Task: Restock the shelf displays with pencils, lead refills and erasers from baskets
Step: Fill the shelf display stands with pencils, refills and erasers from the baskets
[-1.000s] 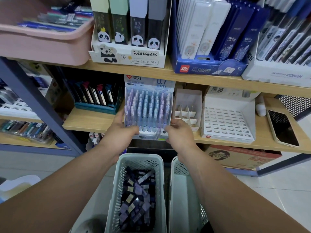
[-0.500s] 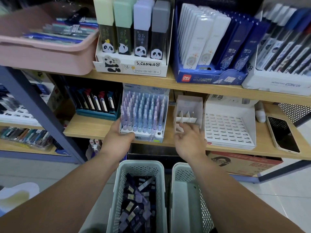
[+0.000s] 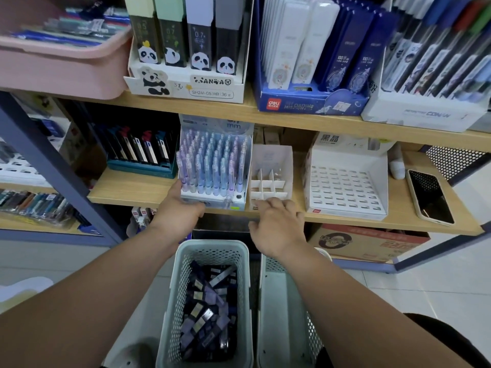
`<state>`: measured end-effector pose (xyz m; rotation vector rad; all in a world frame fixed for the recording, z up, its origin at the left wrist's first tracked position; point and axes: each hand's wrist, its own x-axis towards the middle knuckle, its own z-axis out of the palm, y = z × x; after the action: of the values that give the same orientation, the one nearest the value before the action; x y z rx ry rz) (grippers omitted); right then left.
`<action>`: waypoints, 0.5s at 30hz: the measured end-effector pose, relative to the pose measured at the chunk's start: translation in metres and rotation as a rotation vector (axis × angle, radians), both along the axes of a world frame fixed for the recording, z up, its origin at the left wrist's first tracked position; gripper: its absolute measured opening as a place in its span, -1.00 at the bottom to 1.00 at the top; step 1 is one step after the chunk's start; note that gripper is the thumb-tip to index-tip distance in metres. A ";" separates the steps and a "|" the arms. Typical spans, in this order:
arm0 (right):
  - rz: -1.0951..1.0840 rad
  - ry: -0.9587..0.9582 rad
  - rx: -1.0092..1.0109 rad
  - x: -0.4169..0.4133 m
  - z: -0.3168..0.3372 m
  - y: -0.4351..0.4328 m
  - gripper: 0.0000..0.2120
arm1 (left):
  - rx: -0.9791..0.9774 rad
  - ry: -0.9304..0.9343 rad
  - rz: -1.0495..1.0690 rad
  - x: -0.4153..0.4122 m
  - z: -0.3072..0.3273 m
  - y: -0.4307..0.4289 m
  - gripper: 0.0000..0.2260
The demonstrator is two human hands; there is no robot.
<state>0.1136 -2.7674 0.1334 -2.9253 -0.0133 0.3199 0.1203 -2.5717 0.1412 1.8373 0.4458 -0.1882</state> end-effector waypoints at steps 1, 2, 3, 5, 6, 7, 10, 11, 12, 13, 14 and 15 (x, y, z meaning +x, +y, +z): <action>-0.003 -0.010 0.030 -0.001 0.002 -0.002 -0.49 | 0.002 -0.008 0.000 -0.001 -0.002 0.000 -0.32; -0.009 -0.040 0.075 -0.001 0.003 -0.005 -0.49 | 0.005 -0.022 0.007 -0.001 -0.002 0.001 -0.32; -0.008 -0.092 0.114 -0.002 0.004 -0.010 -0.49 | 0.020 -0.044 0.022 -0.002 -0.002 0.002 -0.34; 0.031 -0.236 0.143 -0.010 0.005 -0.023 -0.51 | 0.074 -0.069 0.088 -0.007 -0.003 0.006 -0.40; 0.053 -0.294 0.161 -0.014 0.004 -0.032 -0.54 | 0.102 -0.071 0.125 -0.011 -0.004 0.009 -0.43; 0.070 -0.320 0.187 -0.019 0.000 -0.041 -0.58 | 0.137 -0.072 0.147 -0.015 -0.008 0.015 -0.51; 0.078 -0.165 0.211 -0.034 -0.021 -0.063 -0.67 | 0.302 -0.052 0.038 -0.040 -0.027 0.032 -0.75; 0.067 -0.059 0.210 -0.040 -0.031 -0.066 -0.70 | 0.397 -0.012 -0.070 -0.052 -0.038 0.039 -0.76; 0.051 0.041 0.222 -0.046 -0.043 -0.065 -0.74 | 0.505 0.051 -0.202 -0.067 -0.051 0.046 -0.73; 0.042 0.108 0.250 -0.053 -0.056 -0.062 -0.78 | 0.622 0.132 -0.332 -0.082 -0.065 0.054 -0.65; 0.036 0.151 0.278 -0.061 -0.071 -0.054 -0.80 | 0.714 0.227 -0.436 -0.096 -0.080 0.063 -0.55; 0.038 0.179 0.309 -0.068 -0.085 -0.043 -0.81 | 0.747 0.320 -0.505 -0.109 -0.095 0.074 -0.46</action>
<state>0.0461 -2.8106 0.0483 -2.5842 -0.0844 0.5336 0.0115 -2.4980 0.0460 2.6534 0.2724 -0.7480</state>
